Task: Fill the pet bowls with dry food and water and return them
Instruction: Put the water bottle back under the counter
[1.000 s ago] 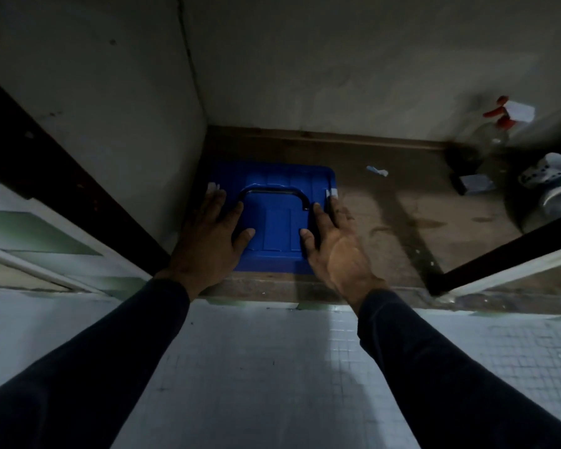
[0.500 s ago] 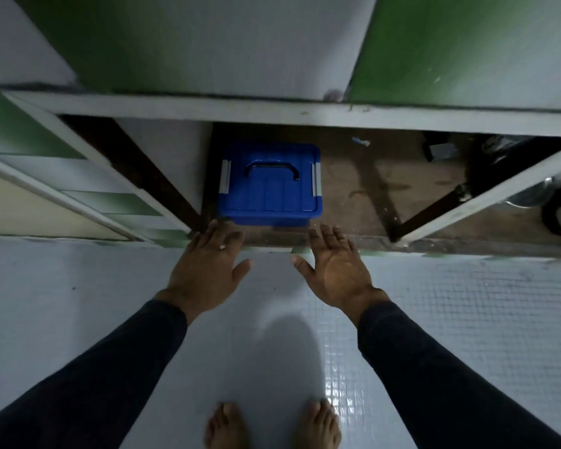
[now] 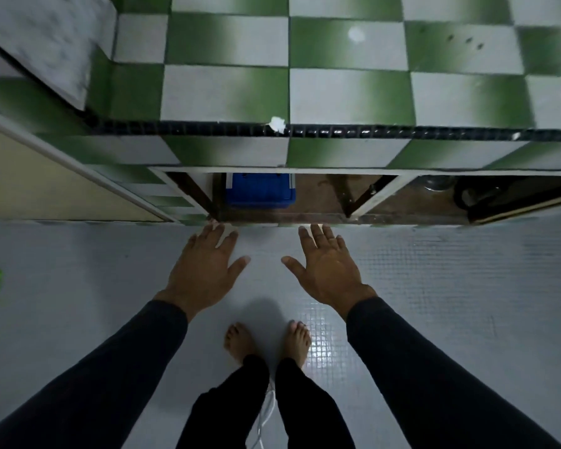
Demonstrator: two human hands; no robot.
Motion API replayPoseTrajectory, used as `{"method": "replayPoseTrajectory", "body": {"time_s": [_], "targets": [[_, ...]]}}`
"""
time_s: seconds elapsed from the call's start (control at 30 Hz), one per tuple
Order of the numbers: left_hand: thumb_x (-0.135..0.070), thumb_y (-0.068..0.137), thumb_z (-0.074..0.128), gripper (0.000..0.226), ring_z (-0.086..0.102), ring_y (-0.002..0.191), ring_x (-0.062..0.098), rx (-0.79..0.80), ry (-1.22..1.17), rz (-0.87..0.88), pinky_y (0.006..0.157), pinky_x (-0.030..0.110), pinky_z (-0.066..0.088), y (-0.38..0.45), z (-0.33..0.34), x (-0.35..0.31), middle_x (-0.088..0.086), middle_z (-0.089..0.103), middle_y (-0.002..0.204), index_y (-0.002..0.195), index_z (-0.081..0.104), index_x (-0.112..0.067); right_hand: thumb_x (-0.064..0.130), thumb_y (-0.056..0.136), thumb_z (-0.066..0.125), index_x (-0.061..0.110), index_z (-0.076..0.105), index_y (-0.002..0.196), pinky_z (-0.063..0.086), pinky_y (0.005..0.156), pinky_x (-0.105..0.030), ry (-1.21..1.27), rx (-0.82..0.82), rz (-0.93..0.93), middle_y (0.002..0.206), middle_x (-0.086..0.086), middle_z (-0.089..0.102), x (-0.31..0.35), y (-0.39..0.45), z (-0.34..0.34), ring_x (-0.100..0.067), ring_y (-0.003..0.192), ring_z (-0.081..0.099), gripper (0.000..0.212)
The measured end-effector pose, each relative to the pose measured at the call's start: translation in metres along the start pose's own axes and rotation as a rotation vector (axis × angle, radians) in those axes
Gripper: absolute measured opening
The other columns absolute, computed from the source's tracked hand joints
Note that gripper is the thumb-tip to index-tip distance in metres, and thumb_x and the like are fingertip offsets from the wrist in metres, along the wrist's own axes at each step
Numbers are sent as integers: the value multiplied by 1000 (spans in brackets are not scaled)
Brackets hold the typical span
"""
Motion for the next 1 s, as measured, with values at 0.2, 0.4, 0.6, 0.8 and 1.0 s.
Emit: {"method": "replayPoseTrajectory", "body": {"time_s": [0.2, 0.4, 0.6, 0.8, 1.0], "targets": [[-59, 104, 39, 71, 23, 156, 33, -45, -61, 28, 125, 54, 21, -60, -100, -34, 15, 30, 167, 161, 34, -16, 73, 98, 16, 21, 6, 163, 4, 126, -48, -3, -73, -1, 170, -9, 5, 16, -72, -105, -28, 157, -3, 83], [-66, 101, 27, 74, 31, 151, 34, -214, -29, 70, 123, 55, 27, -88, -206, -57, 13, 43, 159, 154, 45, -18, 74, 95, 13, 21, 7, 163, 4, 126, -48, 16, -207, 49, 170, -7, 5, 23, -125, -203, -27, 157, -2, 86], [-77, 89, 5, 93, 20, 157, 29, -302, 25, 151, 127, 54, 17, -100, -286, -88, 8, 31, 167, 159, 35, -25, 76, 95, 13, 21, 8, 162, 4, 126, -47, -11, -365, 103, 170, -8, 8, 14, -156, -287, -26, 157, -1, 87], [-75, 95, 12, 84, 14, 159, 28, -367, 112, 298, 128, 53, 14, -95, -341, -134, 6, 25, 170, 162, 28, -27, 75, 96, 15, 23, 4, 162, 4, 126, -46, -40, -465, 173, 170, -7, 4, -9, -187, -350, -25, 157, -2, 85], [-73, 99, 20, 77, 14, 159, 26, -428, 123, 440, 128, 51, 15, -81, -380, -201, 5, 25, 170, 161, 26, -29, 75, 96, 15, 23, 1, 162, 3, 126, -44, 5, -558, 269, 170, -7, 3, -50, -226, -391, -23, 157, -2, 85]]}}
Point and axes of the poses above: each hand's wrist, its own y-axis towards the middle knuckle, its own z-axis out of the palm, x = y × z, the point moved 10 cm from there along y, towards the middle knuckle
